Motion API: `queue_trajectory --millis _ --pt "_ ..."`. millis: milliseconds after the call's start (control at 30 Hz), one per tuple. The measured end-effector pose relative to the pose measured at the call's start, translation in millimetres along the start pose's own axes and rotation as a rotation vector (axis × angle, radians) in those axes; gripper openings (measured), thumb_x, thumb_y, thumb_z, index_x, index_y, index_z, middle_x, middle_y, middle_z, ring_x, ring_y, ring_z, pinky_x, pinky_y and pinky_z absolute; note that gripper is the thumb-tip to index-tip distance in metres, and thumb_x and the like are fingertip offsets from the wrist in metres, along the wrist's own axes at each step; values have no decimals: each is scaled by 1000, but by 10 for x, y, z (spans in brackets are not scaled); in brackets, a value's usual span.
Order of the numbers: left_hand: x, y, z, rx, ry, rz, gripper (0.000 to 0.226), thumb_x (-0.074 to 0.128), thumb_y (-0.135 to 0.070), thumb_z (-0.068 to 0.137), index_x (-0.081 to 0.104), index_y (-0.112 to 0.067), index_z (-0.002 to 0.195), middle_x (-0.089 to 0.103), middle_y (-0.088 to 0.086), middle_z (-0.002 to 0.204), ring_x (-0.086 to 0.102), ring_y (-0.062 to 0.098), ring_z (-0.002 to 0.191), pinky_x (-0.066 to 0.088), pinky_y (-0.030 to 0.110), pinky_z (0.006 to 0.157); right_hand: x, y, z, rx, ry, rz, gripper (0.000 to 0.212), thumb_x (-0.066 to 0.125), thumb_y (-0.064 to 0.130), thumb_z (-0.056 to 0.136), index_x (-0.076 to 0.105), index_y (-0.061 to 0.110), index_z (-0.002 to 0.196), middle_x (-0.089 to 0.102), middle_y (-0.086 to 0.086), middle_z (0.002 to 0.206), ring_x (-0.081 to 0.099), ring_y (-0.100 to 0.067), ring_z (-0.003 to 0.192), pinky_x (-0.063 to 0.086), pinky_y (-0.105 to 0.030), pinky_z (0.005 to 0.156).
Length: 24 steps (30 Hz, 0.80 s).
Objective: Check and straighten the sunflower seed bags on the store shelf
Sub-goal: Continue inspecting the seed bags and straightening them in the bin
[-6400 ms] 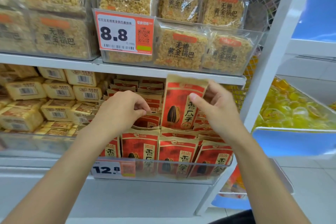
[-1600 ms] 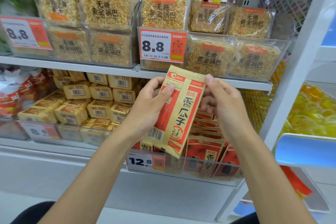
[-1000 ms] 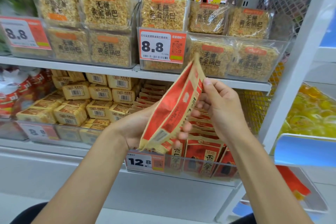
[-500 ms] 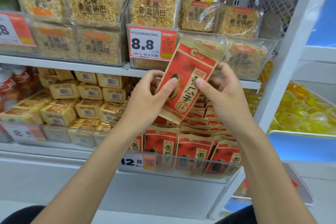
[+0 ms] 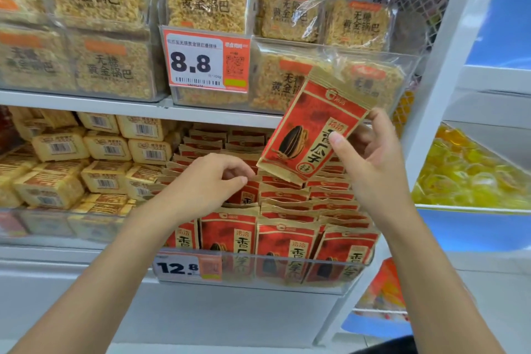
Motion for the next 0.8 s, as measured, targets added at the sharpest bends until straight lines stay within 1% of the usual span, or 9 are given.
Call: queue_trajectory --millis 100,200,300,367,467,533,600,700,800 --pt "35 2 23 -8 15 36 21 54 -26 100 65 -37 114 59 -20 102 54 0 99 43 26 88 13 -129 8 64 90 -92 20 55 10 99 52 23 113 72 -1 106 69 -18 100 54 -53 88" --pt "49 5 31 -10 -32 141 31 52 -27 100 57 -38 129 54 -19 98 52 6 94 45 40 99 32 -215 9 98 172 -205 20 54 15 99 55 28 115 69 12 111 63 -7 109 52 -46 94" --pt "45 17 35 -36 -44 265 32 48 -31 102 58 -36 132 47 -17 94 52 12 97 41 49 105 42 -238 9 108 199 -232 17 52 17 100 57 25 114 69 15 108 63 -2 103 52 -37 91" --pt "40 31 32 -45 -59 267 31 46 -30 102 61 -35 129 46 -16 94 54 14 105 40 49 106 61 -290 -1 136 252 -303 12 49 23 101 58 22 109 69 8 100 64 -7 95 51 -40 87" --pt "45 19 26 -12 -81 150 34 50 -26 101 58 -35 132 53 -22 94 53 2 91 46 38 99 118 -404 -36 214 354 -480 19 46 33 101 59 20 97 67 1 88 62 -18 84 50 -48 83" --pt "33 -10 34 20 -100 30 37 52 -21 100 55 -36 134 58 -22 103 54 -3 92 45 17 83 121 -404 -16 155 320 -535 11 51 28 99 61 24 95 66 7 89 62 -11 86 52 -38 80" --pt "19 -45 43 62 -103 -61 40 52 -18 101 55 -37 136 59 -23 115 54 -7 101 38 8 80 89 -348 47 54 248 -594 10 57 20 96 60 29 95 64 14 90 59 -6 89 49 -30 79" --pt "39 -98 49 110 -48 -84 38 48 -19 103 56 -38 135 58 -24 129 50 -9 117 32 9 96 67 -349 101 48 283 -751 17 62 19 93 63 35 89 65 17 87 60 -7 87 51 -34 81" --pt "83 -106 60 108 -21 -51 40 47 -20 103 52 -38 138 57 -22 132 51 -5 118 36 14 98 93 -451 85 140 354 -825 13 66 19 90 70 31 87 69 15 85 63 -6 84 54 -37 82"
Point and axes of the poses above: each hand's wrist, its own z-axis towards the middle knuckle, its own x-axis out of the palm, y = z × x, the point moved 3 cm from there along z, towards the middle knuckle
